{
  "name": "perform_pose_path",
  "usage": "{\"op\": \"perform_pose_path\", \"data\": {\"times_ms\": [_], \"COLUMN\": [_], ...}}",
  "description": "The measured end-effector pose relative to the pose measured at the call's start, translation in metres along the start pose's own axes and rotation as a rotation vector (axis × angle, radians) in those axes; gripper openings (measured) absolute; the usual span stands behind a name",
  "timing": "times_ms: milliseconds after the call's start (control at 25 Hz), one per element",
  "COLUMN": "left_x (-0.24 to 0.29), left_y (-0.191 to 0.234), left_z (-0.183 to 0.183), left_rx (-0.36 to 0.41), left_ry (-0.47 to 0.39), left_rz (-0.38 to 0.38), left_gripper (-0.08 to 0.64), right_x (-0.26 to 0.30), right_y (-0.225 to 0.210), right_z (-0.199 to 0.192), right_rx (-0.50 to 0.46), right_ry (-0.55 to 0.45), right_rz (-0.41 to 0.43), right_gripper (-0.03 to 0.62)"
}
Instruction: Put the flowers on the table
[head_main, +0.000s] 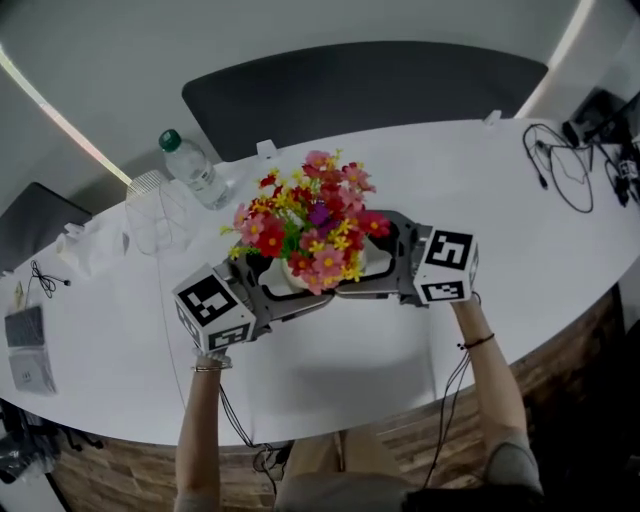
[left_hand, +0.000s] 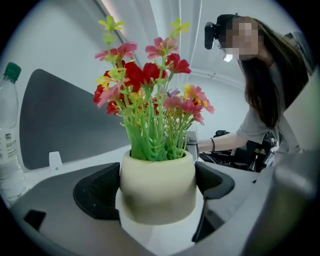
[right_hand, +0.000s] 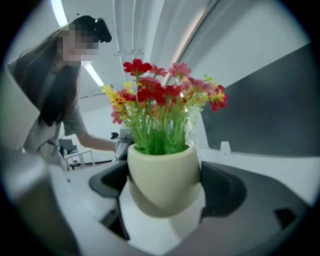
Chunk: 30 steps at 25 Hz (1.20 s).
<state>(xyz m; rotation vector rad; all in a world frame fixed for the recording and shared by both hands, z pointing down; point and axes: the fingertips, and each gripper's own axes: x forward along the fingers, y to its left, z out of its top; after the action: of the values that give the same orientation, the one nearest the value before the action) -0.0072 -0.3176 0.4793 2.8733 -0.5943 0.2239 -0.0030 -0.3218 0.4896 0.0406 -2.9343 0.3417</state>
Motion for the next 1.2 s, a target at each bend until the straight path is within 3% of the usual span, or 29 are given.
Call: {"op": "perform_pose_path", "data": {"times_ms": [360, 760, 1200], "left_x": [0.006, 0.006, 0.005], "left_y": [0.014, 0.022, 0.024], "left_z": [-0.03, -0.042, -0.058], "left_rx": [-0.004, -0.015, 0.03], "left_ry": [0.041, 0.051, 0.121], "left_rz": [0.02, 0.042, 0.059], "left_gripper": [0.462, 0.462, 0.462], "right_x": [0.011, 0.017, 0.023], "right_y": [-0.016, -0.023, -0.024], "right_z": [-0.027, -0.037, -0.051], "right_rx": [-0.032, -0.032, -0.097], "right_ry": [0.075, 0.074, 0.146], "right_rz": [-0.001, -0.003, -0.032], "right_gripper": [0.459, 0.459, 0.459]}}
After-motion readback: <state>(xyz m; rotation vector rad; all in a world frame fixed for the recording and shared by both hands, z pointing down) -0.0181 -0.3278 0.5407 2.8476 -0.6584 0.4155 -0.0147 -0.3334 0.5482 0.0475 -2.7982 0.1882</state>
